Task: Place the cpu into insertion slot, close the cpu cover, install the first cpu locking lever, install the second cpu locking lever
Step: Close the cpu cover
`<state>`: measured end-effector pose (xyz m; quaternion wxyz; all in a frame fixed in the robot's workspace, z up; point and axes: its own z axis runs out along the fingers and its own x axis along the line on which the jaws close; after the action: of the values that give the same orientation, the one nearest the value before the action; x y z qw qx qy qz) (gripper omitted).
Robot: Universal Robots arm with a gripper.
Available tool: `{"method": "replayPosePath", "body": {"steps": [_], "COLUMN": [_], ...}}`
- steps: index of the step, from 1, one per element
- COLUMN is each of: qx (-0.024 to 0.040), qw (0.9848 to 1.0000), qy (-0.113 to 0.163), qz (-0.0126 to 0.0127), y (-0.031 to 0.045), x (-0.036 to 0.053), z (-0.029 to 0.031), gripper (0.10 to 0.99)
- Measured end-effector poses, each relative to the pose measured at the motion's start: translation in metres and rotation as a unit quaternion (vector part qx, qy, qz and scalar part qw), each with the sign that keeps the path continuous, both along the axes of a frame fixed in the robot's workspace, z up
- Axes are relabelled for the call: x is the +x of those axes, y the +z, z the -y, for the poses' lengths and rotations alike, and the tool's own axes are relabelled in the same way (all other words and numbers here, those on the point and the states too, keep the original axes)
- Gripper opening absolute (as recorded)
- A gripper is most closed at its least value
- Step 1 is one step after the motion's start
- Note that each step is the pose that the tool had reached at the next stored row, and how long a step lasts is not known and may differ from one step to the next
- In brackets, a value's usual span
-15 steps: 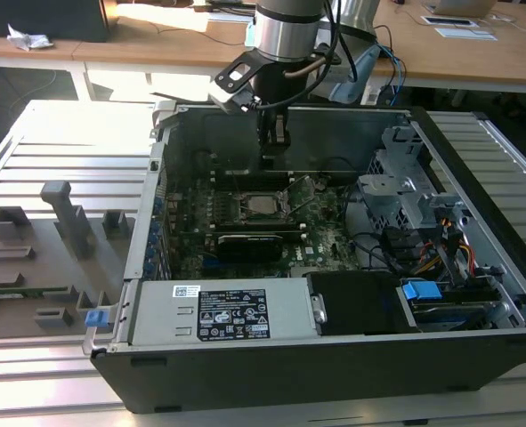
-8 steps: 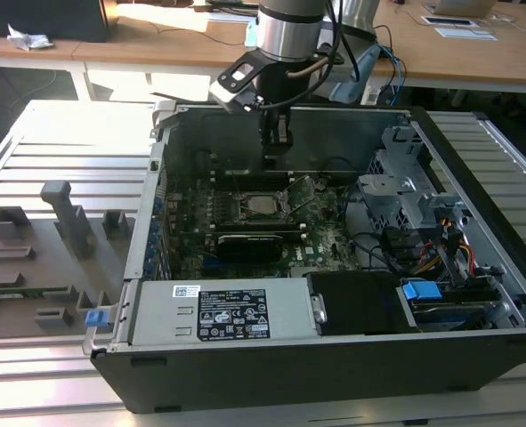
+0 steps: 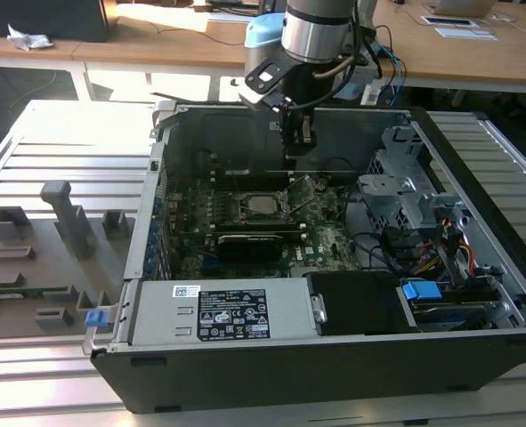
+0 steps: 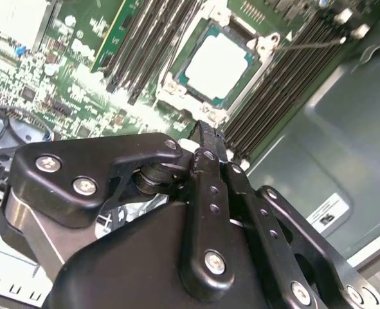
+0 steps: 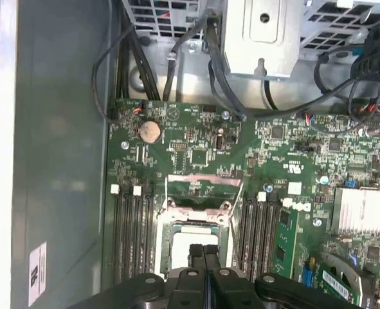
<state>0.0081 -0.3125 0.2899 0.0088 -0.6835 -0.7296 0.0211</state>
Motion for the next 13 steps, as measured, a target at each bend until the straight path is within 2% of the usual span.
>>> {"method": "replayPosePath", "body": {"steps": [3, 5, 13], "qx": [0.0, 0.0, 0.0], "qw": [1.0, 1.0, 1.0], "qy": [0.0, 0.0, 0.0], "qz": [0.0, 0.0, 0.0], "y": [0.0, 0.0, 0.0], "x": [0.0103, 0.0216, 0.041], "z": [0.0, 0.0, 0.0], "gripper": [0.106, 0.106, 0.106]}}
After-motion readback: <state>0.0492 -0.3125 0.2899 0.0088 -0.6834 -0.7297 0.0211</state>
